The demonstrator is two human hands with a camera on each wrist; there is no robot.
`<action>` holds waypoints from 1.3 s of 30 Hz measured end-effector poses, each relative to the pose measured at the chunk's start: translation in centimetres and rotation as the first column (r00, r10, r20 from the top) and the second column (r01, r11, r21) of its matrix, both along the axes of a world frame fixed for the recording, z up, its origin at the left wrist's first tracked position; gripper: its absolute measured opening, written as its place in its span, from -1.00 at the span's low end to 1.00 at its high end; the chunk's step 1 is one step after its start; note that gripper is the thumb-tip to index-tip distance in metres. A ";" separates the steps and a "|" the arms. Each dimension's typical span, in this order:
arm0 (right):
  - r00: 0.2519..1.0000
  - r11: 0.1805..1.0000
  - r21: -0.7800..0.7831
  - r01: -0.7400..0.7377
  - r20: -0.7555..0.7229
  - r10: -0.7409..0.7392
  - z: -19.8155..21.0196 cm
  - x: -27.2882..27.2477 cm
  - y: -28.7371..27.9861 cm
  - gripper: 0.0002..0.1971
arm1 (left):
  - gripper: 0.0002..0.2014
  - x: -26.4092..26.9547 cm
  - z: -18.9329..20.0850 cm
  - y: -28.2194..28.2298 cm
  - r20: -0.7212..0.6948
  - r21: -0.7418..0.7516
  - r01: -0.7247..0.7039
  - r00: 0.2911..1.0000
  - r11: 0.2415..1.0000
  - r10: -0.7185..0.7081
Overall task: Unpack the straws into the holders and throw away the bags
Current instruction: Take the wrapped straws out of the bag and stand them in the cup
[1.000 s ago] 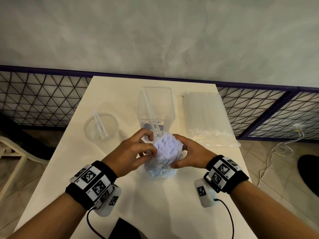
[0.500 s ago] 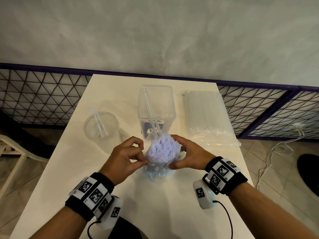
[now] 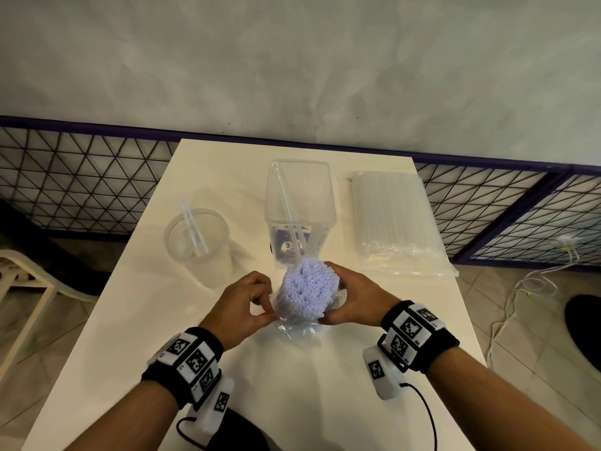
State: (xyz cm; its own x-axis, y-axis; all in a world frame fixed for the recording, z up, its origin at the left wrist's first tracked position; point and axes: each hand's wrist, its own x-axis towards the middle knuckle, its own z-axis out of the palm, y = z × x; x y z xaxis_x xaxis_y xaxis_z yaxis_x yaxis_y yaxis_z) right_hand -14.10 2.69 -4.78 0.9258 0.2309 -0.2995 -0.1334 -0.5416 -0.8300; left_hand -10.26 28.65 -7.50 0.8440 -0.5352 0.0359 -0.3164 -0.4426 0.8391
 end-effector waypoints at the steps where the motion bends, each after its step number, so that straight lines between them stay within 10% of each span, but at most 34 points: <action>1: 1.000 1.000 -0.001 -0.002 0.002 0.002 -0.1 0.0 0.1 -0.17 | -0.72 -0.1 -0.1 0.0 -0.004 0.006 0.009 1.000 1.000 -0.009; 6: 0.998 0.998 0.014 0.064 0.023 -0.065 -0.6 -0.2 0.6 -0.14 | -0.27 -2.4 -0.7 -1.7 -0.254 0.025 0.092 0.964 0.995 -0.083; 14: 0.995 0.986 0.137 0.094 0.030 -0.099 0.4 -0.1 0.5 -0.17 | 0.29 -1.5 -0.4 -3.7 -0.346 -0.156 -0.206 0.928 0.966 0.142; 22: 0.999 1.000 0.009 0.021 -0.043 -0.021 -2.2 -1.2 0.8 -0.17 | 0.00 -2.3 -1.9 -3.6 -0.445 -0.039 -0.050 0.895 0.998 0.027; 31: 0.995 0.996 -0.003 0.091 0.040 -0.091 -2.4 -1.3 0.6 -0.28 | 0.11 -2.2 -1.1 -4.8 -0.427 -0.083 0.015 0.903 0.996 -0.049; 39: 0.958 0.980 -0.153 0.123 0.276 -0.077 -1.9 -0.9 4.2 -0.53 | -0.20 -3.5 0.9 -3.2 -0.260 -0.137 -0.224 0.948 0.965 0.183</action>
